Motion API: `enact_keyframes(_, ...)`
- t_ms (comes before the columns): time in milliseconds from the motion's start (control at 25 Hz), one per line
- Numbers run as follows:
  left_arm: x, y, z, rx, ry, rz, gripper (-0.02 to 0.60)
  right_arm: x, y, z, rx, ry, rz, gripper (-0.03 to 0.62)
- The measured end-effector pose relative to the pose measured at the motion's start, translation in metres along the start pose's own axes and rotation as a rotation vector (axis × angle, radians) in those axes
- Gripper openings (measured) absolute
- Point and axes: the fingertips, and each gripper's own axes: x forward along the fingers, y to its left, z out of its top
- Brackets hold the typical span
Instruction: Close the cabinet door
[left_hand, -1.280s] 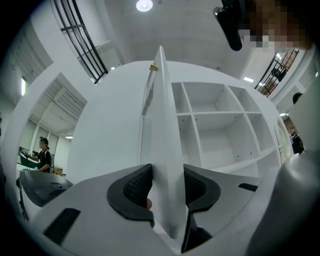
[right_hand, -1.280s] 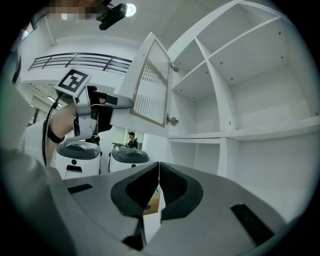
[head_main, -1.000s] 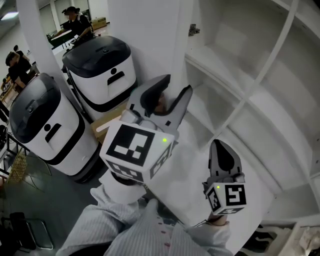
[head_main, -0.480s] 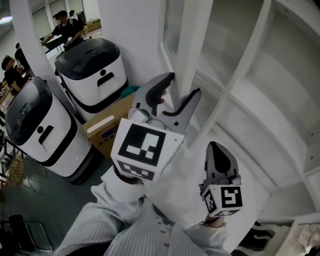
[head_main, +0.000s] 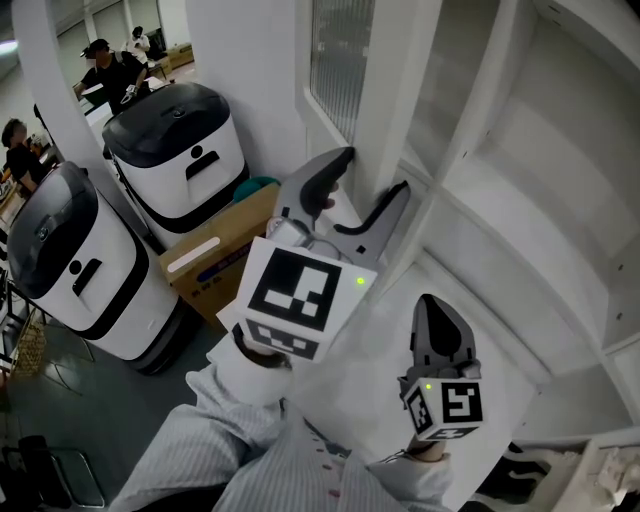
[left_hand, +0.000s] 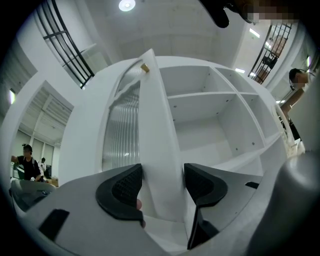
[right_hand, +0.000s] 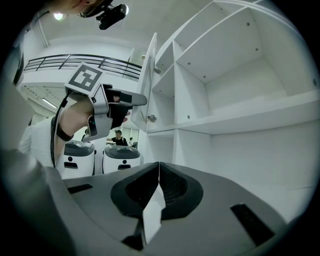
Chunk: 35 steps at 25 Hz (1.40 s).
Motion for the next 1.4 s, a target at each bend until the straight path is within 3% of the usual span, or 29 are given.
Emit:
enact_keyframes(520,0.024,-0.012,-0.004,-0.017,0.018,-0.076,0.266,-0.007,-0.02,-0.01,0.023,0.015,-0.041,0.012)
enact_keyframes(1400,0.066,-0.023,-0.01,-0.013,0.012,-0.105,0.259,-0.004,-0.045,-0.021,0.051,0.02,-0.078,0.012)
